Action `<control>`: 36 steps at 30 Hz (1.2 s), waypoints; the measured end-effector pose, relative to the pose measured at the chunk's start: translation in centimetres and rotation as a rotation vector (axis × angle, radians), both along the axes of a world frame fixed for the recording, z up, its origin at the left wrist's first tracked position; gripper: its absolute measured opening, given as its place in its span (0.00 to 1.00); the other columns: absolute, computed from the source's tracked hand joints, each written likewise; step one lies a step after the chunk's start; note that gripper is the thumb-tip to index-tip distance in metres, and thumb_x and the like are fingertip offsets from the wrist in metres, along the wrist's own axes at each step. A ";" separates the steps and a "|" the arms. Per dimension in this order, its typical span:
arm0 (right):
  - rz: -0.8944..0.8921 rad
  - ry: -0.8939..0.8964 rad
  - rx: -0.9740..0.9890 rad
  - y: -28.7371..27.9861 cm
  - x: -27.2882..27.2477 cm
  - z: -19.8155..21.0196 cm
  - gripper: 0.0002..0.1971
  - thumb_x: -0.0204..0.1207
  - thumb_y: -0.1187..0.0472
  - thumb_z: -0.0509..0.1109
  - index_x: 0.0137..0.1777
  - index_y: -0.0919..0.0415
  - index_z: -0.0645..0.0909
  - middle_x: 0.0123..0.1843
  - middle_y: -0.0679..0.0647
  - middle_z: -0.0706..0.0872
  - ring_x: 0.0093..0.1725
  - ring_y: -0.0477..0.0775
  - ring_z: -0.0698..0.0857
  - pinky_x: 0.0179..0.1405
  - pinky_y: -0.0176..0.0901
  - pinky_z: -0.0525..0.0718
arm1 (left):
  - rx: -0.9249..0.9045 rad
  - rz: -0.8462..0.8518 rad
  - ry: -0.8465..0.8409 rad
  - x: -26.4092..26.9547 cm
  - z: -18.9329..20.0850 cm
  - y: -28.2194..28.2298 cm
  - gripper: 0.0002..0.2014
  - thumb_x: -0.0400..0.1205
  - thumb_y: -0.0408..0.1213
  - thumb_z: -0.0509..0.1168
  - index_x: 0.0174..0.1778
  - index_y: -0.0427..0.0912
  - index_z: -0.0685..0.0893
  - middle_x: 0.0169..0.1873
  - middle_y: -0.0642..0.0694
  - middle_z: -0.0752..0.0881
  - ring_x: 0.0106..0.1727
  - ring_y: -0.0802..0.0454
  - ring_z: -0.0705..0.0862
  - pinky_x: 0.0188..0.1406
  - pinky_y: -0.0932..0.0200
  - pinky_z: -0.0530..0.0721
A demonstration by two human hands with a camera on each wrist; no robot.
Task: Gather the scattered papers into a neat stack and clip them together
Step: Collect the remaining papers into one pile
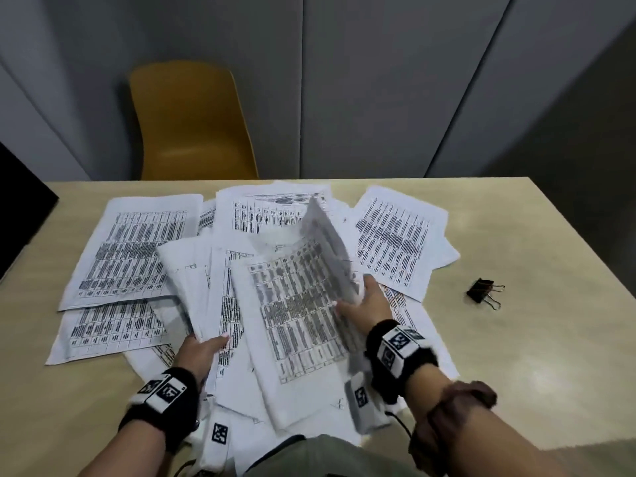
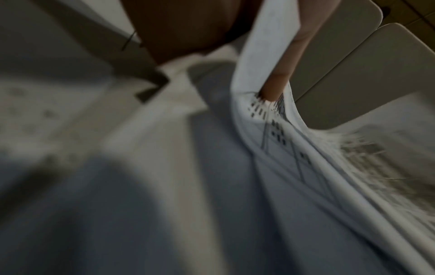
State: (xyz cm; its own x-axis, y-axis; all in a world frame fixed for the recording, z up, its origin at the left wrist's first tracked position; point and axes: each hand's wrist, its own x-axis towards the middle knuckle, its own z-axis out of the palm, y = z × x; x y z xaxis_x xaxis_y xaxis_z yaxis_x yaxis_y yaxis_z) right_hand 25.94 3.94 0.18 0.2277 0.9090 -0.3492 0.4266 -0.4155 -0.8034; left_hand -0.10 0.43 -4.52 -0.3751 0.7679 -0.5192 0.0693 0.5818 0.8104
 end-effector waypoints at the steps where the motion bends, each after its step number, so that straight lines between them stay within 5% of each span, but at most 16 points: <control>1: -0.010 0.003 -0.015 -0.1 -0.1 -0.3 0.23 0.68 0.66 0.74 0.59 0.57 0.69 0.50 0.56 0.81 0.49 0.60 0.83 0.51 0.51 0.84 | 0.009 0.010 -0.017 0.0 -0.1 0.0 0.16 0.78 0.34 0.68 0.59 0.28 0.82 0.53 0.34 0.85 0.56 0.40 0.83 0.56 0.59 0.71; 4: 0.004 -0.092 -0.066 0.0 -0.3 -1.1 0.25 0.71 0.68 0.71 0.64 0.58 0.64 0.51 0.57 0.80 0.44 0.58 0.83 0.45 0.53 0.88 | 0.021 -0.002 -0.034 0.0 -0.1 -0.1 0.20 0.75 0.46 0.72 0.57 0.37 0.83 0.51 0.39 0.85 0.56 0.43 0.82 0.59 0.56 0.73; 7: 0.183 -0.164 -0.090 0.3 -1.2 -1.6 0.22 0.75 0.67 0.67 0.65 0.60 0.62 0.53 0.59 0.80 0.38 0.53 0.80 0.26 0.36 0.79 | -0.003 -0.021 -0.062 0.0 -0.2 -0.1 0.18 0.69 0.35 0.77 0.53 0.35 0.83 0.49 0.36 0.87 0.53 0.41 0.85 0.61 0.50 0.78; 9: 0.254 -0.169 -0.077 0.5 -1.8 -1.9 0.23 0.76 0.62 0.68 0.66 0.61 0.62 0.55 0.61 0.81 0.40 0.55 0.80 0.23 0.31 0.72 | -0.008 -0.021 -0.075 -0.5 -1.2 0.0 0.26 0.64 0.35 0.80 0.56 0.33 0.83 0.51 0.34 0.88 0.54 0.38 0.86 0.64 0.40 0.79; 12: 0.123 -0.028 -0.033 0.8 -0.8 -2.2 0.25 0.75 0.57 0.70 0.69 0.57 0.64 0.55 0.56 0.83 0.44 0.55 0.84 0.33 0.40 0.82 | -0.034 -0.007 -0.083 -2.3 -5.0 0.4 0.41 0.52 0.48 0.84 0.59 0.35 0.80 0.54 0.34 0.86 0.54 0.34 0.85 0.61 0.34 0.80; 16: -0.268 -0.123 -0.001 2.8 4.5 -2.8 0.25 0.72 0.58 0.72 0.68 0.60 0.70 0.62 0.65 0.80 0.59 0.65 0.82 0.61 0.55 0.80 | -0.014 0.057 -0.158 -0.4 -1.0 0.1 0.15 0.73 0.22 0.69 0.56 0.23 0.80 0.37 0.37 0.88 0.46 0.39 0.84 0.63 0.41 0.77; 19: -0.454 -0.214 -0.160 4.7 8.9 -2.7 0.31 0.70 0.52 0.73 0.70 0.62 0.68 0.70 0.69 0.72 0.67 0.71 0.75 0.67 0.59 0.75 | -0.020 0.106 -0.211 -0.6 -0.8 0.1 0.09 0.76 0.21 0.66 0.52 0.24 0.81 0.19 0.49 0.87 0.39 0.44 0.82 0.61 0.44 0.77; 22: -0.469 -0.259 -0.245 5.7 11.4 -2.6 0.38 0.69 0.46 0.73 0.71 0.66 0.63 0.72 0.70 0.68 0.70 0.72 0.71 0.69 0.63 0.71 | -0.001 0.118 -0.195 -0.2 0.5 -0.2 0.01 0.78 0.23 0.65 0.41 0.30 0.81 0.16 0.50 0.85 0.36 0.47 0.80 0.53 0.51 0.75; 26: -0.469 -0.258 -0.212 6.7 11.3 -2.7 0.45 0.66 0.51 0.78 0.76 0.62 0.55 0.73 0.68 0.63 0.69 0.74 0.72 0.67 0.64 0.72 | 0.044 0.130 -0.224 0.3 1.0 -0.2 0.12 0.77 0.21 0.64 0.57 0.23 0.79 0.24 0.45 0.86 0.36 0.47 0.80 0.40 0.57 0.77; 30: -0.471 -0.200 -0.149 7.4 10.7 -3.3 0.41 0.69 0.67 0.74 0.78 0.57 0.54 0.72 0.69 0.67 0.66 0.73 0.75 0.62 0.60 0.77 | 0.012 0.150 -0.228 -0.2 0.1 0.0 0.14 0.77 0.21 0.65 0.58 0.21 0.79 0.23 0.45 0.88 0.35 0.47 0.83 0.42 0.57 0.79; 33: -0.454 -0.196 -0.121 6.8 11.1 -3.1 0.33 0.72 0.69 0.71 0.75 0.60 0.62 0.67 0.70 0.78 0.64 0.70 0.79 0.59 0.55 0.79 | 0.009 0.145 -0.244 -0.5 -0.4 0.1 0.13 0.76 0.21 0.65 0.57 0.22 0.80 0.20 0.49 0.88 0.38 0.45 0.84 0.54 0.49 0.78; 36: -0.295 -0.261 -0.138 4.8 12.2 -3.2 0.19 0.71 0.68 0.71 0.63 0.67 0.78 0.60 0.68 0.85 0.59 0.66 0.84 0.58 0.51 0.80 | 0.008 0.146 -0.259 -0.7 -0.6 0.1 0.12 0.77 0.22 0.65 0.55 0.24 0.81 0.21 0.49 0.89 0.39 0.43 0.84 0.53 0.50 0.80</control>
State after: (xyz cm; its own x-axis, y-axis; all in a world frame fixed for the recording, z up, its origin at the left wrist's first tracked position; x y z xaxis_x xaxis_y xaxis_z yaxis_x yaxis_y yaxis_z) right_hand 38.13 8.75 -3.06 0.5681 0.7403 -0.3594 0.4554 -0.6465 -0.6121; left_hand -0.83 0.50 -5.08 -0.3377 0.7203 -0.6059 -0.2238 0.5638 0.7950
